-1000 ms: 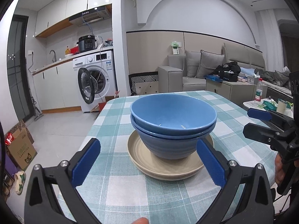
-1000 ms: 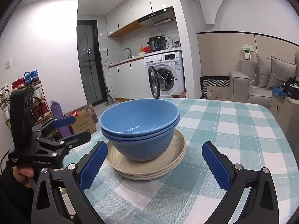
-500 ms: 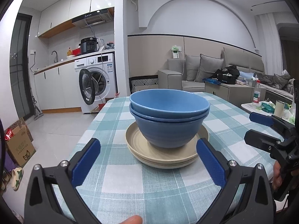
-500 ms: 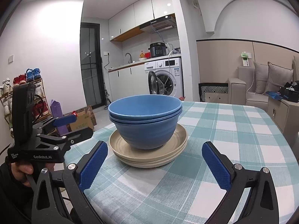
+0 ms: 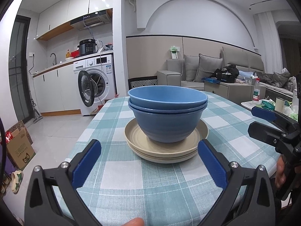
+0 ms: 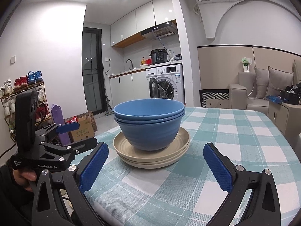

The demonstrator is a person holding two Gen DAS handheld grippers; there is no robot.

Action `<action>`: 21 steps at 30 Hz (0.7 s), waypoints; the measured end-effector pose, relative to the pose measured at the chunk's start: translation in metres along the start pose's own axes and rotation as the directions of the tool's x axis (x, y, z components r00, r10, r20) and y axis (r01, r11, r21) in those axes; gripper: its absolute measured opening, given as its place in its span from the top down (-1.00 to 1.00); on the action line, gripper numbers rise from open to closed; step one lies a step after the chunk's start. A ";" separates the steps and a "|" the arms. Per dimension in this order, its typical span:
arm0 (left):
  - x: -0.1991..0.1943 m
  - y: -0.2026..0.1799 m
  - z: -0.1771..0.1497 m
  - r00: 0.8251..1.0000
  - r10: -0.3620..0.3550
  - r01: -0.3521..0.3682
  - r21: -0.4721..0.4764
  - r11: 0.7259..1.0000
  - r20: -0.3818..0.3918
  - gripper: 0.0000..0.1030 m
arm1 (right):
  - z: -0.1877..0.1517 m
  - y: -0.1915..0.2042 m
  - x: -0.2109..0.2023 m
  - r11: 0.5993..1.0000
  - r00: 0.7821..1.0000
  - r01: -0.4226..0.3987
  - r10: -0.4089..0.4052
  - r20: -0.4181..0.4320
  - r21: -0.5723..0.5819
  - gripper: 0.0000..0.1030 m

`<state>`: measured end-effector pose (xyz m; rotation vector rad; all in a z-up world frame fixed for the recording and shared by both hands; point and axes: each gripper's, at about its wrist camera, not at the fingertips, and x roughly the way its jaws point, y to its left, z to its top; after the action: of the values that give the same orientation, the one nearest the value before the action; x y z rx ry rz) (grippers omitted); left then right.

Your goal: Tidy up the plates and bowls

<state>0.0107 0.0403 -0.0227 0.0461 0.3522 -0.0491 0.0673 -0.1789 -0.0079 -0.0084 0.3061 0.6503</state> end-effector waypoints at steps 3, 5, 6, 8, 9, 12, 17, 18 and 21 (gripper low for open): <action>-0.001 0.001 0.000 1.000 0.001 -0.001 -0.005 1.000 0.008 -1.00 | 0.000 0.004 -0.001 1.000 1.000 -0.006 0.006 0.005 -0.009 -0.99; -0.002 0.002 0.000 1.000 0.001 -0.001 -0.008 1.000 0.013 -1.00 | 0.001 0.005 -0.002 1.000 1.000 -0.005 0.005 0.009 -0.013 -0.99; -0.002 0.002 -0.001 1.000 0.003 -0.003 -0.009 1.000 0.016 -1.00 | 0.001 0.006 -0.002 1.000 1.000 -0.008 0.008 0.008 -0.014 -0.99; -0.003 0.002 -0.001 1.000 0.002 -0.002 -0.013 1.000 0.018 -1.00 | 0.002 0.006 -0.003 1.000 1.000 -0.010 0.010 0.012 -0.013 -0.99; -0.003 0.002 -0.001 1.000 0.002 -0.002 -0.013 1.000 0.021 -1.00 | 0.003 0.006 -0.003 1.000 1.000 -0.012 0.012 0.015 -0.011 -0.99; -0.004 0.002 -0.001 1.000 0.002 -0.002 -0.011 1.000 0.024 -1.00 | 0.005 0.007 -0.003 1.000 1.000 -0.011 0.011 0.013 -0.021 -0.99; -0.006 0.003 -0.001 0.999 0.001 -0.001 -0.017 1.000 0.035 -1.00 | 0.005 0.007 -0.002 1.000 1.000 -0.015 0.016 0.007 -0.021 -0.99; -0.006 0.003 0.000 0.999 -0.001 0.002 -0.017 1.000 0.034 -1.00 | 0.005 0.007 -0.002 1.000 1.000 -0.016 0.016 0.008 -0.020 -0.99; -0.007 0.003 -0.001 0.999 0.000 0.000 -0.016 1.000 0.037 -1.00 | 0.005 0.008 -0.002 1.000 1.000 -0.012 0.012 0.008 -0.020 -0.99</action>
<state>0.0042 0.0433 -0.0213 0.0296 0.3152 -0.0469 0.0628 -0.1733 -0.0018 -0.0234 0.2918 0.6650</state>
